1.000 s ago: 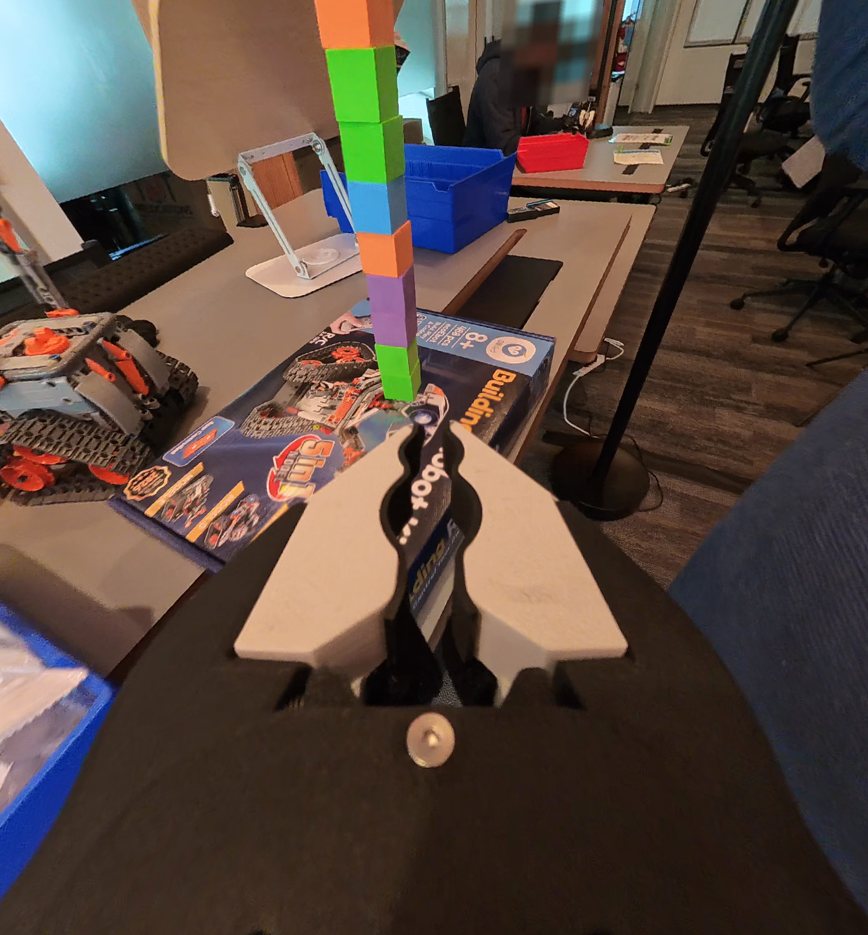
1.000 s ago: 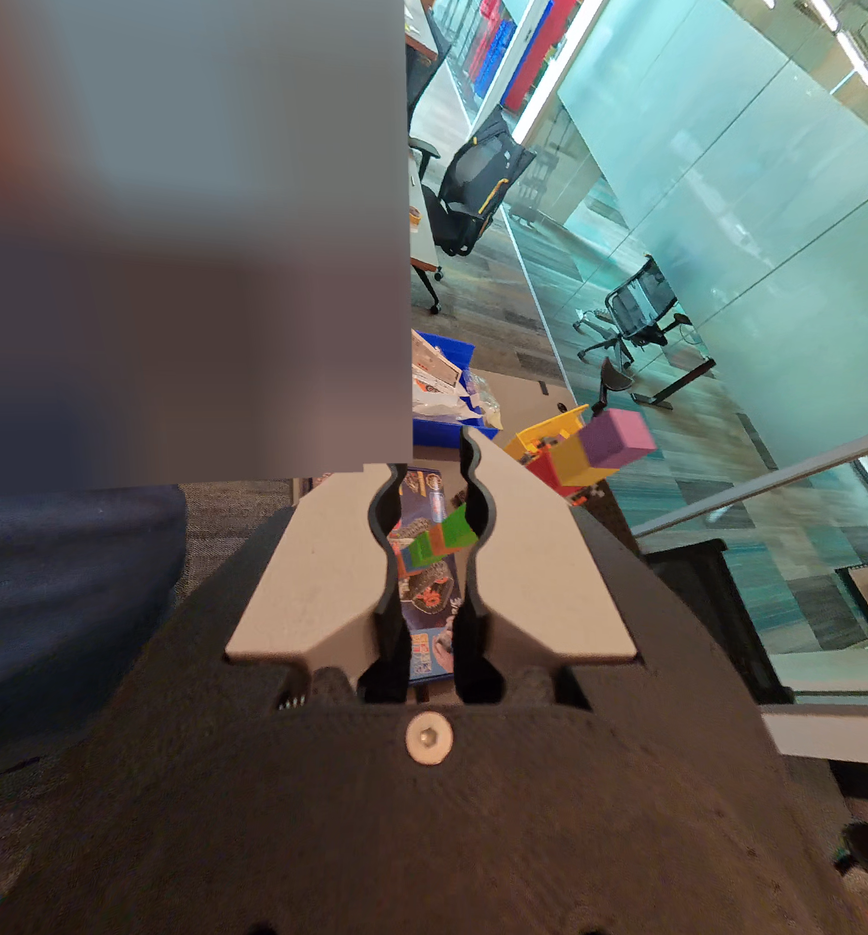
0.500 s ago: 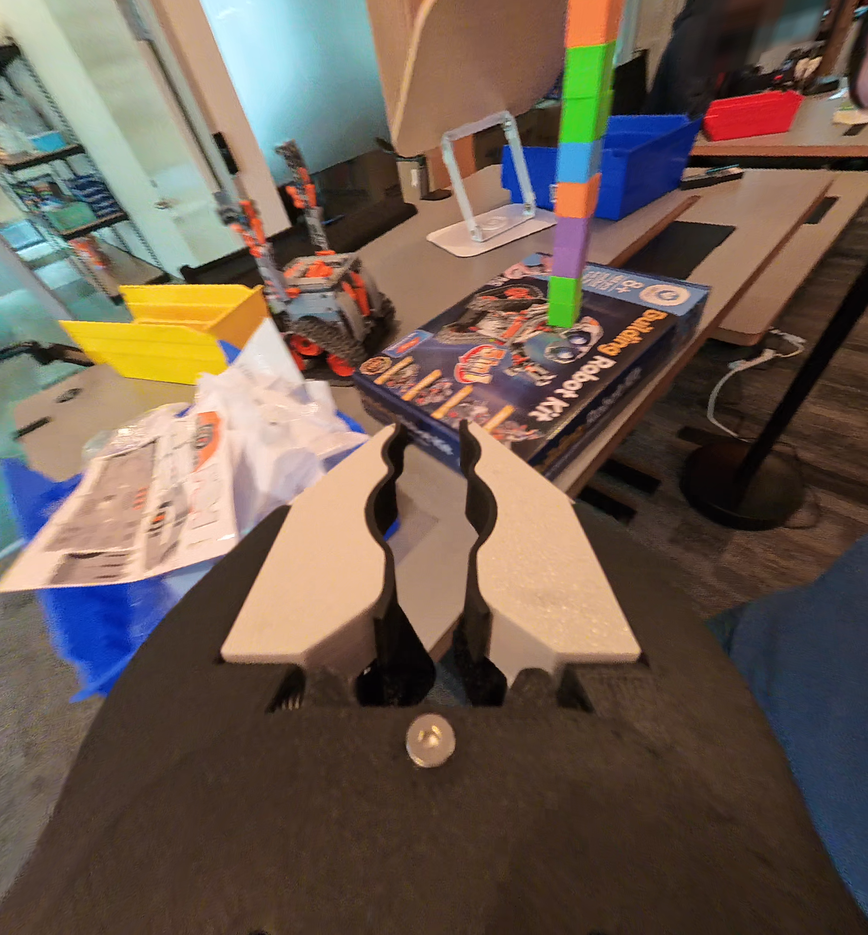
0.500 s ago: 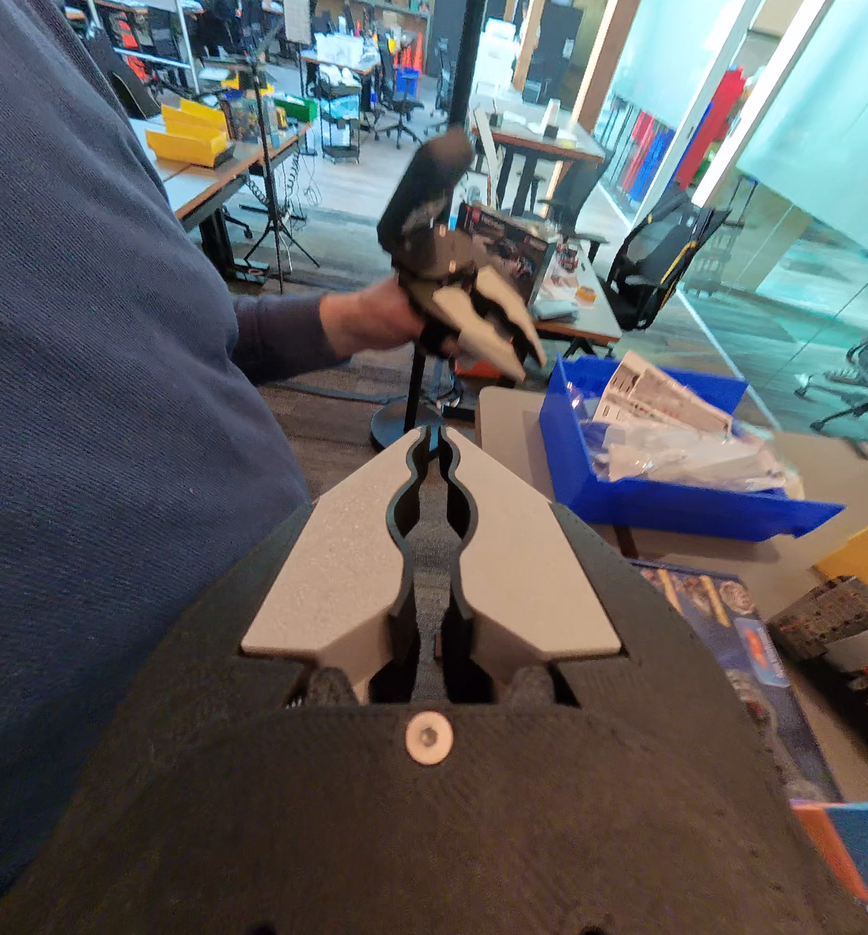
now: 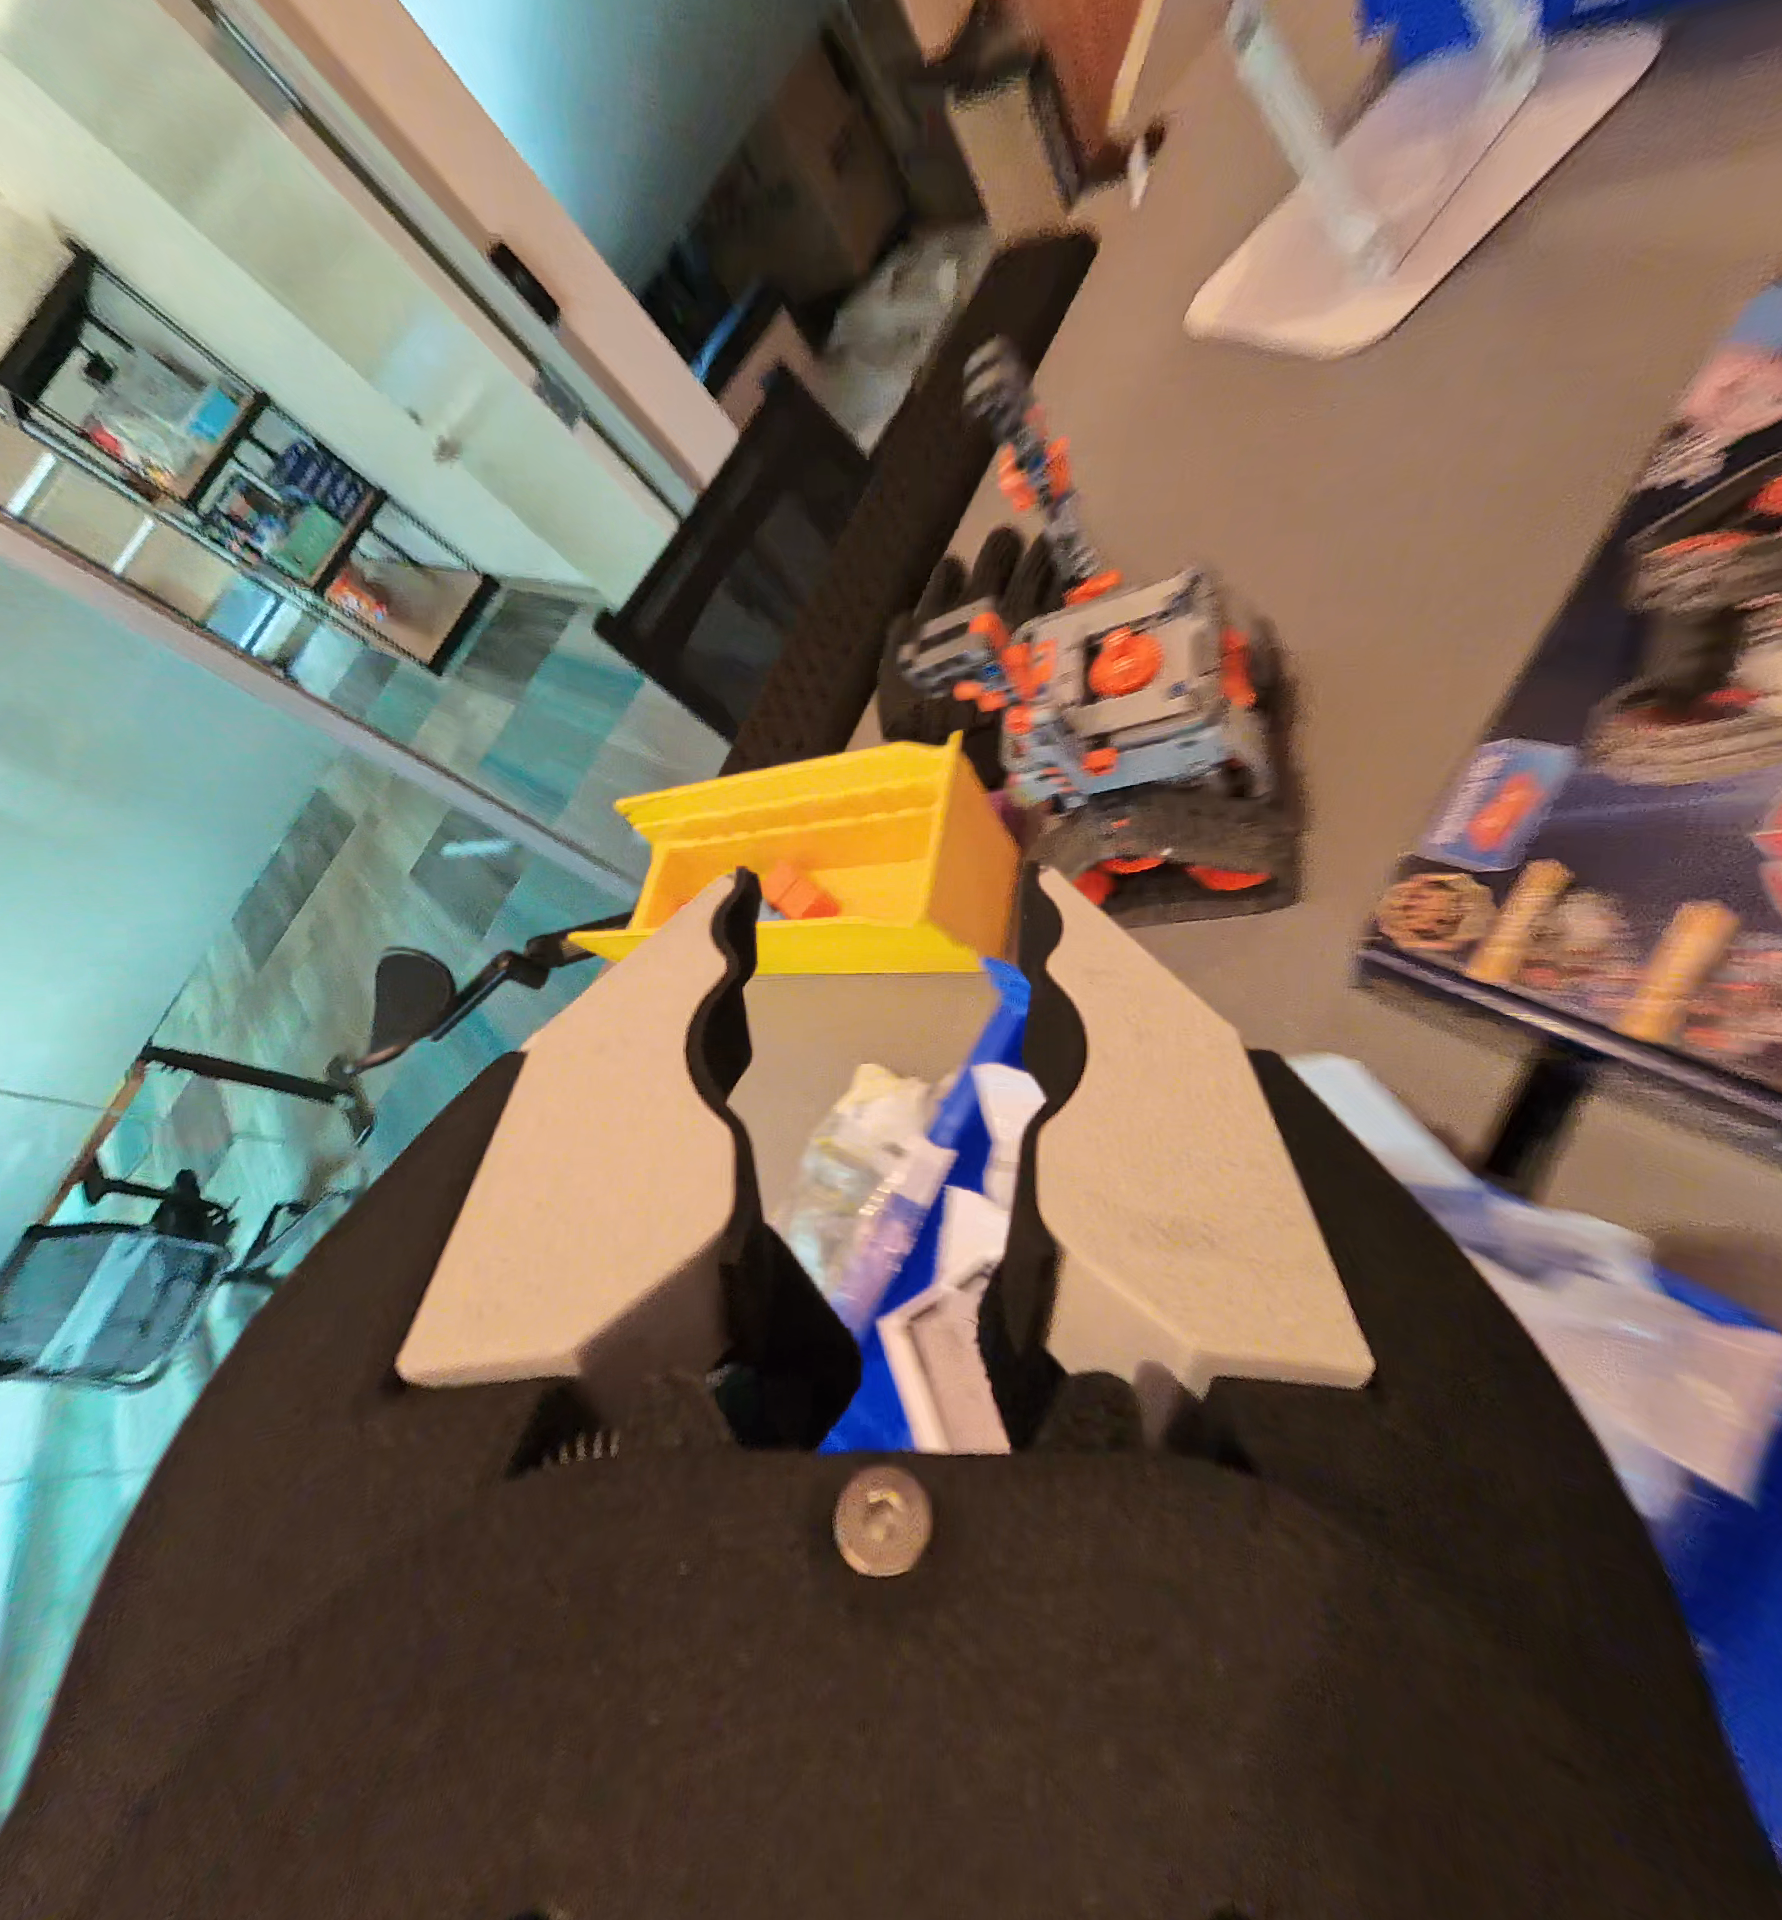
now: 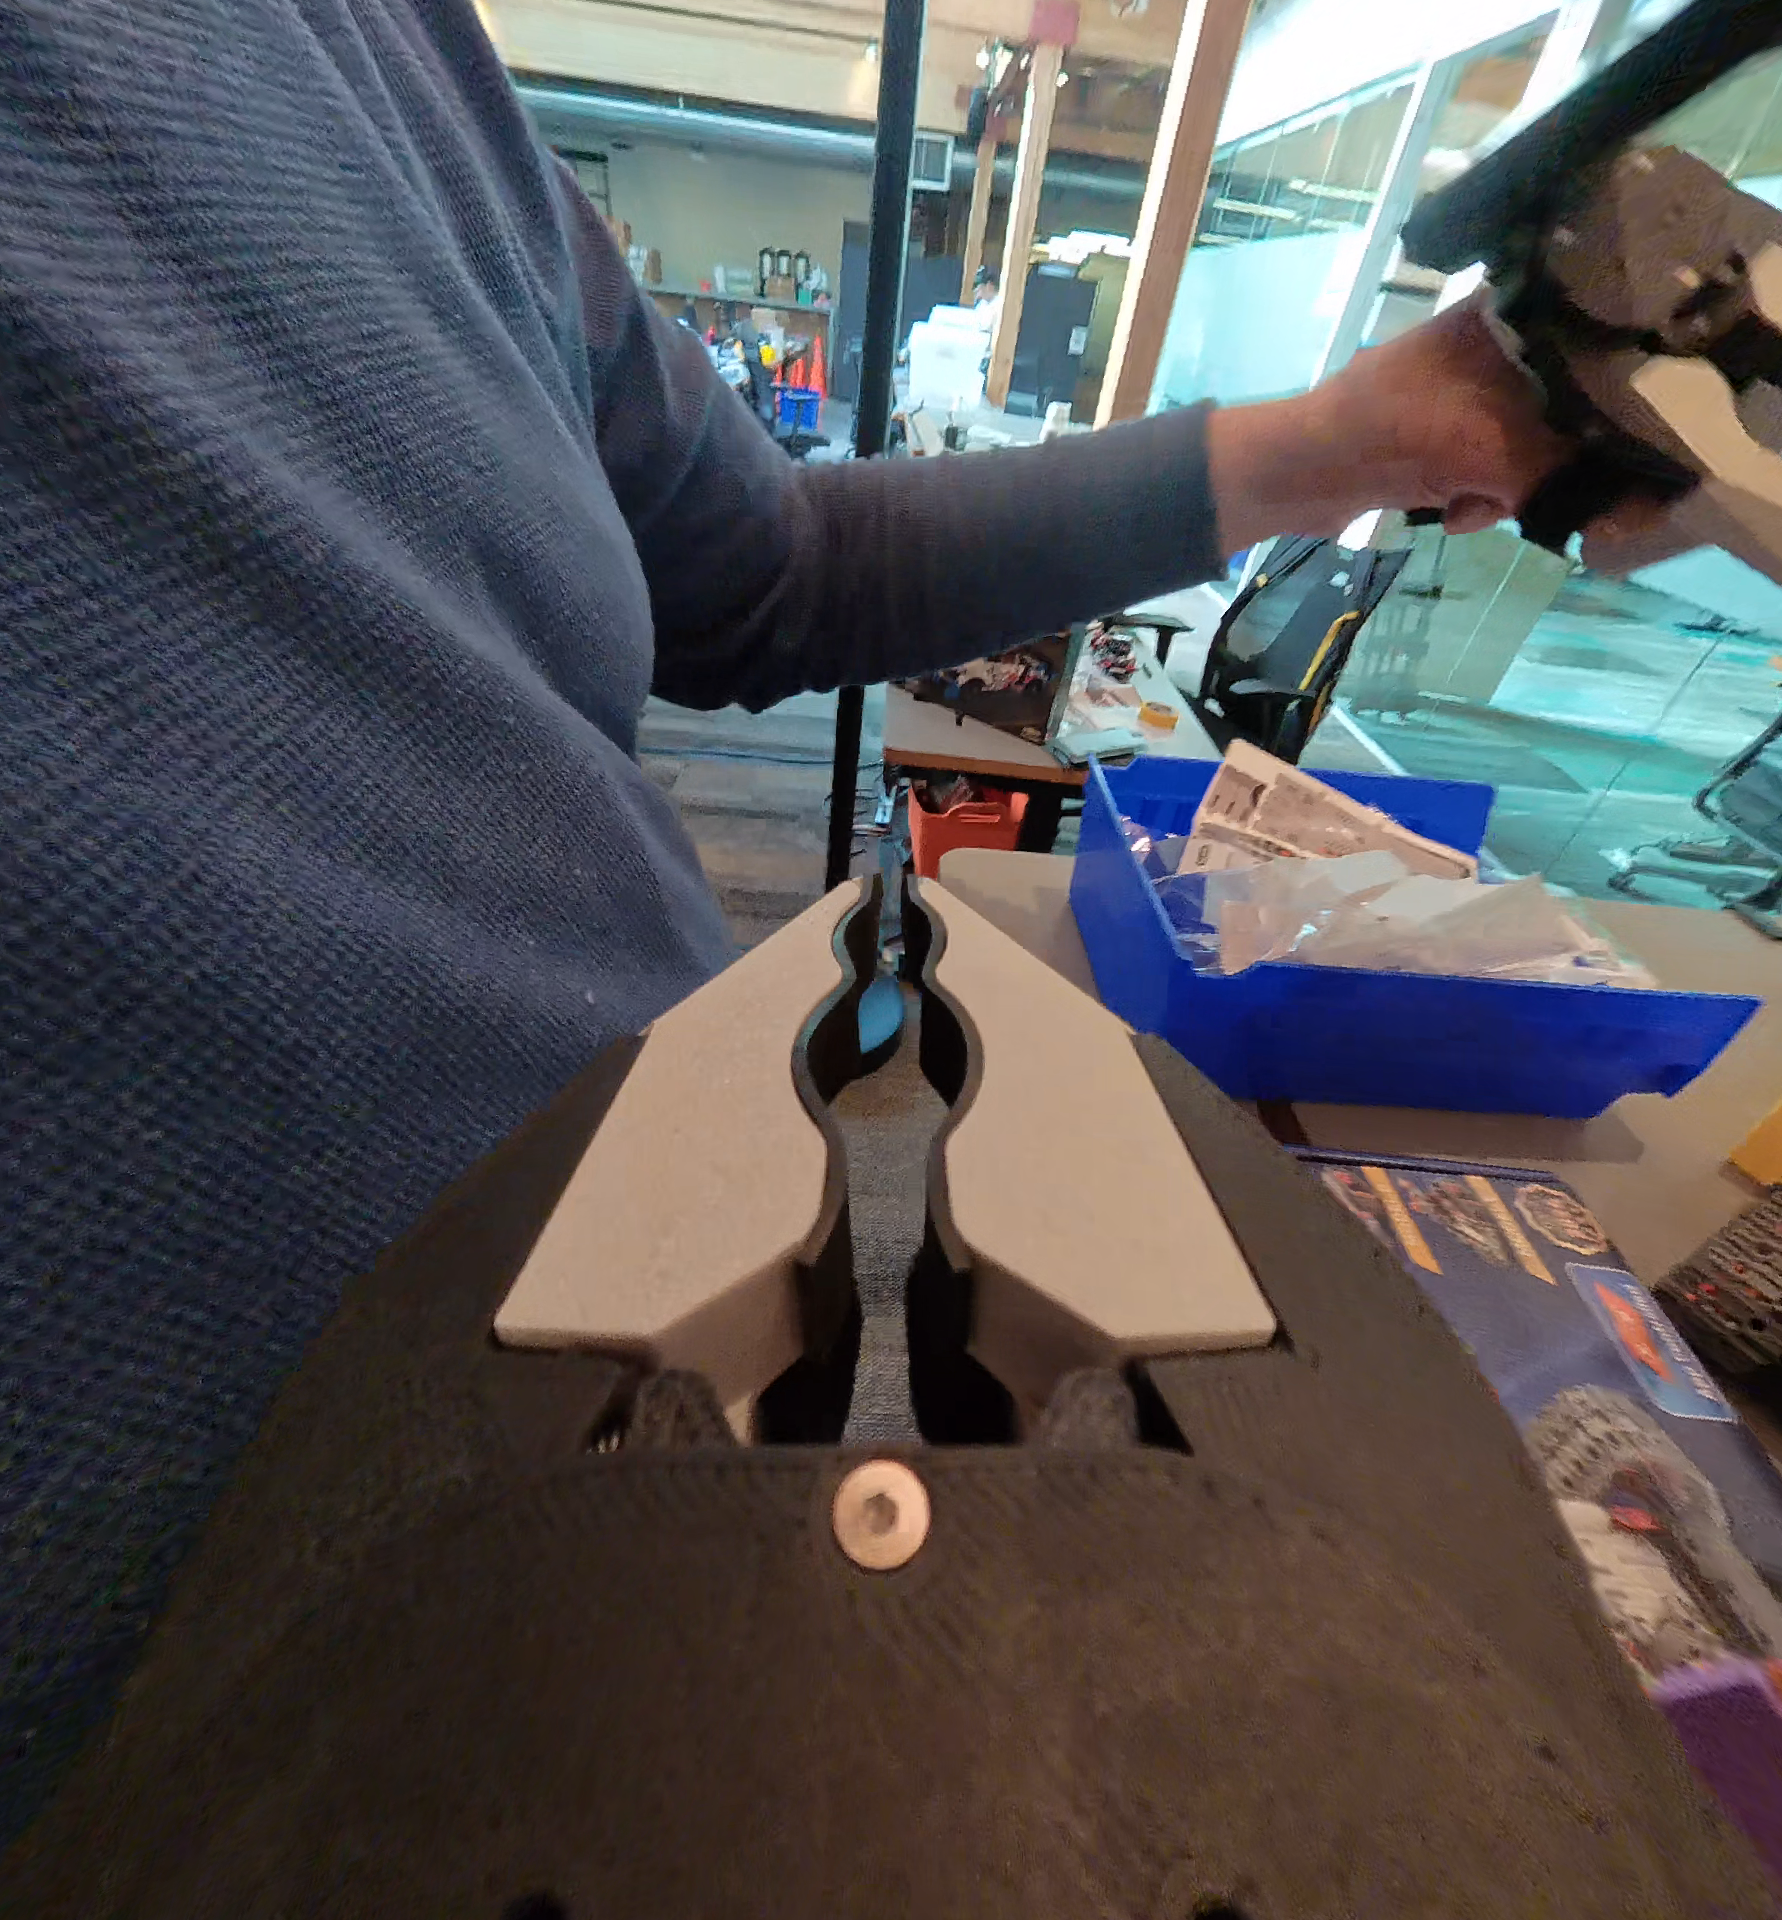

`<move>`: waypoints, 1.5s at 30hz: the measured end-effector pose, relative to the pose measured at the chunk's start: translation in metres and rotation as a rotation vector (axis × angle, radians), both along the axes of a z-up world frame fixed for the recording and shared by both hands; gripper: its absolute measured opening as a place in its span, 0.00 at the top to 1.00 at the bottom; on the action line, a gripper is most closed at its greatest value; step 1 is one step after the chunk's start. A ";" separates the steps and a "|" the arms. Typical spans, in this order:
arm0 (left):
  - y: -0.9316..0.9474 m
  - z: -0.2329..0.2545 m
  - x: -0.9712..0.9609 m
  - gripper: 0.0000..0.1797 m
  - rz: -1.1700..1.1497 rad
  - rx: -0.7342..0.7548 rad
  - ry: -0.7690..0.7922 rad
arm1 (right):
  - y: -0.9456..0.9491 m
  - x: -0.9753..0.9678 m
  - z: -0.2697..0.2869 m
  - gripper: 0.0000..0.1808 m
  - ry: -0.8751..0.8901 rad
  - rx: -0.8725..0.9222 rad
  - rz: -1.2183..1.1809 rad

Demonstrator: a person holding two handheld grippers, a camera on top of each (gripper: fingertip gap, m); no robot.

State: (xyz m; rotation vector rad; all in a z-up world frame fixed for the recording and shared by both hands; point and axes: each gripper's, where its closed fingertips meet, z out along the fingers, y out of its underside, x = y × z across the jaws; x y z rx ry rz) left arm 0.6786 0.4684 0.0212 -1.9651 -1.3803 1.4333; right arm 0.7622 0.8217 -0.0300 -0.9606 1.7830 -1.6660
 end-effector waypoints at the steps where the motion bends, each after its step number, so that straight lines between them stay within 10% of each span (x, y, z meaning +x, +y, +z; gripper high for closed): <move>1: -0.020 -0.005 -0.020 0.73 0.009 -0.015 -0.048 | 0.000 -0.008 0.001 0.99 -0.001 -0.015 -0.015; 18: -0.261 -0.199 -0.212 0.74 -0.007 0.095 -0.798 | 0.000 -0.066 -0.022 0.99 -0.081 0.071 -0.460; 31: -0.297 -0.261 -0.218 0.79 -0.086 0.055 -1.065 | -0.021 -0.067 -0.028 0.99 -0.120 0.114 -0.633; 45: -0.265 -0.183 -0.213 0.86 -0.143 0.139 -0.751 | -0.017 -0.077 -0.025 1.00 -0.084 0.081 -0.620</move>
